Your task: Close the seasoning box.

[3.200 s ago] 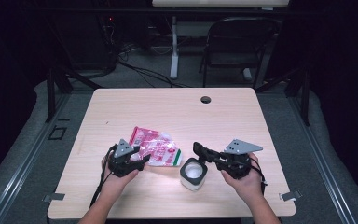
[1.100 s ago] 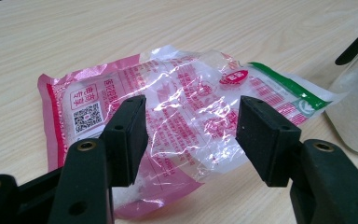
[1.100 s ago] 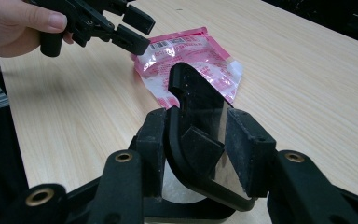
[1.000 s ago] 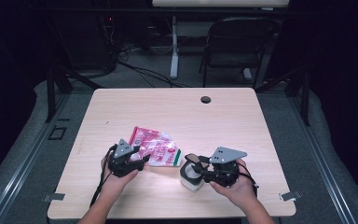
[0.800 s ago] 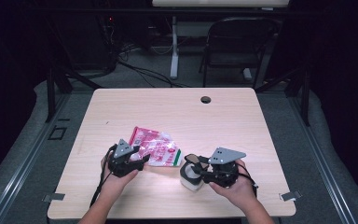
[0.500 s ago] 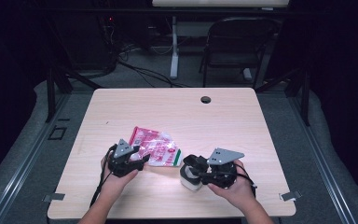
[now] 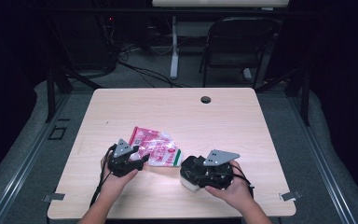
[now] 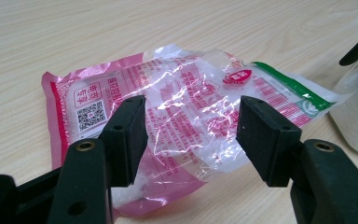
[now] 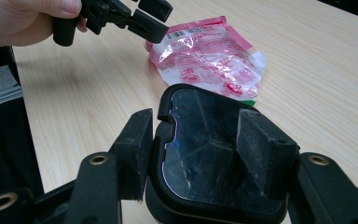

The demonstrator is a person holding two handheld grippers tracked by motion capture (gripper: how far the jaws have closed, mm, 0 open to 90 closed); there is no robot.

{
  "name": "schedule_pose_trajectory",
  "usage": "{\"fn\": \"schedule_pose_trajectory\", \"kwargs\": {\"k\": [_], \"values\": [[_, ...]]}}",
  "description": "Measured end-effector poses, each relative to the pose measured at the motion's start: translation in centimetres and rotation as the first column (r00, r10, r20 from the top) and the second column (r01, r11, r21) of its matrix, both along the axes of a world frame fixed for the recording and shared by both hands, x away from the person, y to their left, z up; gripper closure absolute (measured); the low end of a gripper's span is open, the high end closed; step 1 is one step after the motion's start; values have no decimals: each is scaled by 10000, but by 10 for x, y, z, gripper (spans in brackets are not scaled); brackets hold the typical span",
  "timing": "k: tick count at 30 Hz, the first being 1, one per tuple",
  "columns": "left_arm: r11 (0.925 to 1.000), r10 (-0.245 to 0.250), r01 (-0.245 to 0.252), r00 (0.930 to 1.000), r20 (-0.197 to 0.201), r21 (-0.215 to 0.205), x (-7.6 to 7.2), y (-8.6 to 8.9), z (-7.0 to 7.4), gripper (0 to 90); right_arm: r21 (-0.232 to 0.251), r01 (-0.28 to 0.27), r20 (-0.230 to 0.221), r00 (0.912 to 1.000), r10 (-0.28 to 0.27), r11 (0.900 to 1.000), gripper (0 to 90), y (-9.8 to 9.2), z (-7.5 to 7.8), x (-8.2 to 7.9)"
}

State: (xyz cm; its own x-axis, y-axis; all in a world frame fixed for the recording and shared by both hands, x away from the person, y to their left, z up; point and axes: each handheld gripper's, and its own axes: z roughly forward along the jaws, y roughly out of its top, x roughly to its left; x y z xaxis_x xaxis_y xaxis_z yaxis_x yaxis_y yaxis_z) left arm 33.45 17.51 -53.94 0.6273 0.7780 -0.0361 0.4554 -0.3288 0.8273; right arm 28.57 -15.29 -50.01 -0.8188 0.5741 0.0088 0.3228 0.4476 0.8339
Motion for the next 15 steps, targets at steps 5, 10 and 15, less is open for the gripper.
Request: {"fn": "schedule_pose_trajectory", "kwargs": {"k": [5, 10, 15], "values": [[10000, 8, -8, 10000, -1, 2, 0, 0, 0, 428, 18, -151, -68, 9999, 151, 9999, 446, 2, -1, 0], [10000, 45, -45, 10000, 8, -30, 0, 1, 0, 428, 47, -192, -99, 9998, 193, 9998, 444, 3, -1, -1], [10000, 9, -9, 10000, 9, 15, 0, 1, 0, 428, 152, -167, -110, 9998, 169, 9997, 444, 3, -1, -1]]}}
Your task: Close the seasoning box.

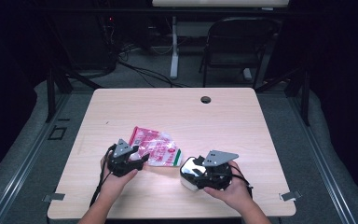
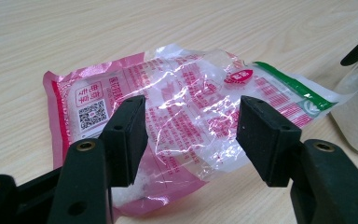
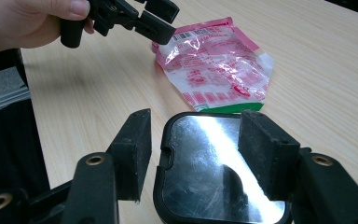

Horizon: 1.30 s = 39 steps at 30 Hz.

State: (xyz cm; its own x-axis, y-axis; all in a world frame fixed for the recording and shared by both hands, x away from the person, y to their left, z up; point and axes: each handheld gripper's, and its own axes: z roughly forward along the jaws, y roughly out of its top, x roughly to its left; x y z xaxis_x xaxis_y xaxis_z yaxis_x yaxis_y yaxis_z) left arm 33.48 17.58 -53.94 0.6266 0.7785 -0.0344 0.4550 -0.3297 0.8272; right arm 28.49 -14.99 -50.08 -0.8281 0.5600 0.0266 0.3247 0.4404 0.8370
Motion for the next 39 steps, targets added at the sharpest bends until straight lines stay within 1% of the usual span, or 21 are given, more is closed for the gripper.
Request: {"fn": "schedule_pose_trajectory", "kwargs": {"k": [15, 18, 22, 28, 30, 32, 35, 39], "values": [[10000, 46, -46, 10000, 1, -46, 0, 0, 0, 428, 109, 82, -42, 10000, -82, 9999, 446, -1, 0, 0], [10000, 52, -52, 10000, 5, -49, 0, 0, 0, 428, 65, 114, -30, 9999, -114, 9999, 446, -2, 1, 1], [10000, 58, -58, 10000, 17, -48, 0, 0, 0, 428, 115, 210, -51, 9998, -209, 9997, 448, -2, 1, 1], [10000, 77, -77, 10000, -27, -3, 1, 2, 1, 428, 329, 339, -82, 9994, -336, 9989, 448, -6, 3, 2], [9999, 114, -114, 9999, -15, -6, 1, 2, 1, 428, 338, 414, -71, 9991, -412, 9986, 448, -8, 4, 3], [9999, 121, -122, 9999, -23, -49, 1, 3, 1, 428, 467, 523, -60, 9986, -521, 9975, 448, -10, 4, 4], [9998, 162, -162, 9999, 8, -95, 1, 3, 1, 428, 477, 687, -74, 9976, -684, 9965, 449, -16, 6, 6], [9998, 185, -185, 9998, 30, -95, 1, 4, 1, 428, 758, 1081, -141, 9941, -1074, 9912, 450, -25, 7, 10]]}}
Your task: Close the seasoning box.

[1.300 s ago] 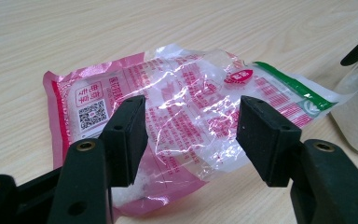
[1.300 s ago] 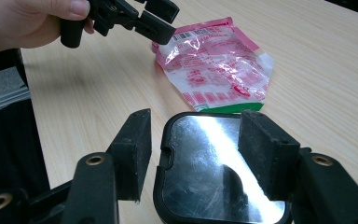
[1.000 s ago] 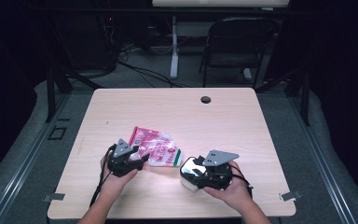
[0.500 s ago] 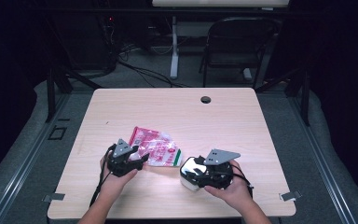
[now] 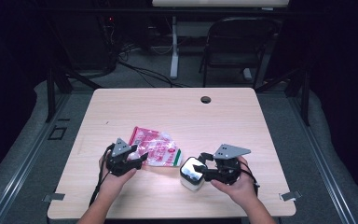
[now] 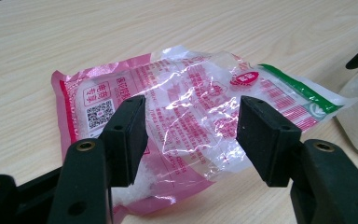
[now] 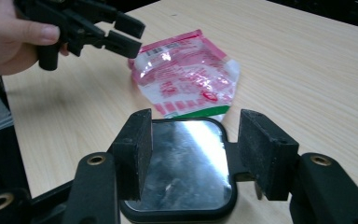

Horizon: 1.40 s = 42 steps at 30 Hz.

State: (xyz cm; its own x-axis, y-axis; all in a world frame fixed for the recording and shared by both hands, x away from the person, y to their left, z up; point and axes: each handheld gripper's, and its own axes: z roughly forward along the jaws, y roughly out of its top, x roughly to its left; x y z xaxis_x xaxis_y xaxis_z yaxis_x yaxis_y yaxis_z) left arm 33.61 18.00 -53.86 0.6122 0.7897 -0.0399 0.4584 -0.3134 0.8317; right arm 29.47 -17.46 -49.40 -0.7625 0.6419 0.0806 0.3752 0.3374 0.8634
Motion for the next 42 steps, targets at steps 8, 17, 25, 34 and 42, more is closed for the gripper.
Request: {"fn": "schedule_pose_trajectory", "kwargs": {"k": [8, 17, 25, 34, 42], "values": [[10000, 58, -59, 10000, -32, -30, 1, 1, 0, 428, 346, 915, -153, 9957, -910, 9952, 450, -22, 2, 9], [9999, 116, -116, 9999, -90, 25, 2, 4, -1, 428, 373, 2241, -418, 9740, -2225, 9739, 463, -48, -8, 21], [9998, 185, -185, 9998, -64, -6, 3, 5, -2, 428, 9, 2946, -722, 9532, -2937, 9556, 434, -58, -23, 29], [9997, 261, -261, 9996, -132, 20, 4, 7, -4, 428, -575, 3398, -1035, 9332, -3442, 9387, 441, -61, -41, 36], [9994, 333, -331, 9991, -260, 100, 6, 9, -7, 429, -728, 3552, -1050, 9265, -3613, 9320, 442, -61, -49, 38]]}}
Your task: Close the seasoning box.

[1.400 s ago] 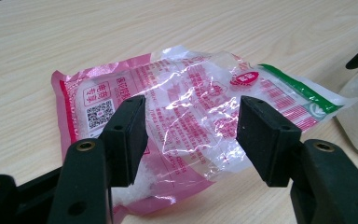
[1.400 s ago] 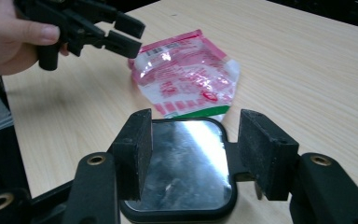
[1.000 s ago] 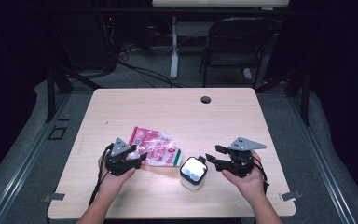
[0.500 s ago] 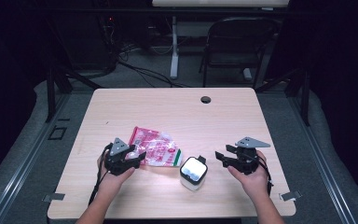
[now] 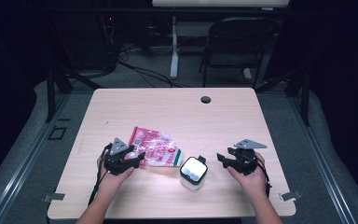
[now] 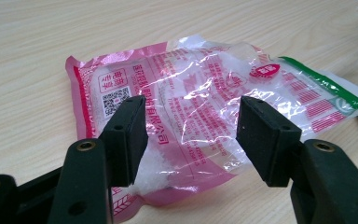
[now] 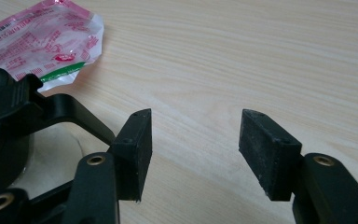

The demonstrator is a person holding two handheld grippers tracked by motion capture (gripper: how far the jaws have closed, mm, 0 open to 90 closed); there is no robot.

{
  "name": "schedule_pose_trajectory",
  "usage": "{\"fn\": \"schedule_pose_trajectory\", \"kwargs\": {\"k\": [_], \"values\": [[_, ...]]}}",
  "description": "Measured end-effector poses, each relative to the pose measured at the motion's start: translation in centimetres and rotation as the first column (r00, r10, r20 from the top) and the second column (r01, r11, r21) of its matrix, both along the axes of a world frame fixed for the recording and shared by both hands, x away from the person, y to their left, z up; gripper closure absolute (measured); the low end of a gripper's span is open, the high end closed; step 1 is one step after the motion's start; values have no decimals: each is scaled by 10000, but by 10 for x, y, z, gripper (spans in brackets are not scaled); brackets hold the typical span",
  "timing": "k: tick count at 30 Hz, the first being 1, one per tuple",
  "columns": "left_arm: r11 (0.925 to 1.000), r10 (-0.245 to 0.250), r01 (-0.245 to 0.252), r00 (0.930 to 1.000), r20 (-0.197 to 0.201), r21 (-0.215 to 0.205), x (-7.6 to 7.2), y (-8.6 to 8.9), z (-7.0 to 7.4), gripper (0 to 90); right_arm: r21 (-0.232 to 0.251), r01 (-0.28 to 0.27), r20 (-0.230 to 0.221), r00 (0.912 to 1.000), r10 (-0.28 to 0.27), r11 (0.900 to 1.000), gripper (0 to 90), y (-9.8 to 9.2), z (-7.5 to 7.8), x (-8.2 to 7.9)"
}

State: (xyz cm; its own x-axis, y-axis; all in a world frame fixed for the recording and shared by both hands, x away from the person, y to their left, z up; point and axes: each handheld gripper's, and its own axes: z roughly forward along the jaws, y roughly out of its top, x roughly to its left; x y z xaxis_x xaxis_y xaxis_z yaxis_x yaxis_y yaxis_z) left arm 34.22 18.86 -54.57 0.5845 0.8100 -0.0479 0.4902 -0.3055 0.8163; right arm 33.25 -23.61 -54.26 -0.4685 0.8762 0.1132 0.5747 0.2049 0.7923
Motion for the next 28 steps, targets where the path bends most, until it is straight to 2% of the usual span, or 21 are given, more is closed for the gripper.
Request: {"fn": "schedule_pose_trajectory", "kwargs": {"k": [3, 11, 14, 19, 28], "values": [[10000, 50, -50, 10000, -36, 12, 0, 0, -1, 429, -101, 67, -231, 9997, -70, 9999, 443, 0, -6, 2], [9999, 25, -24, 9999, -115, 114, 1, 0, -4, 428, -220, 179, -449, 9988, -189, 9996, 450, 1, -14, 5], [9999, 67, -65, 9999, -140, 90, 2, 0, -5, 428, -119, 106, -470, 9988, -112, 9999, 450, 4, -16, 5], [9996, 256, -254, 9994, -243, 102, 3, 0, -6, 428, -222, 30, -540, 9985, -42, 9997, 449, 7, -18, 4], [9992, 390, -387, 9988, -308, 102, 4, 4, -5, 427, -234, 134, -553, 9984, -147, 9996, 441, 5, -17, 4]]}}
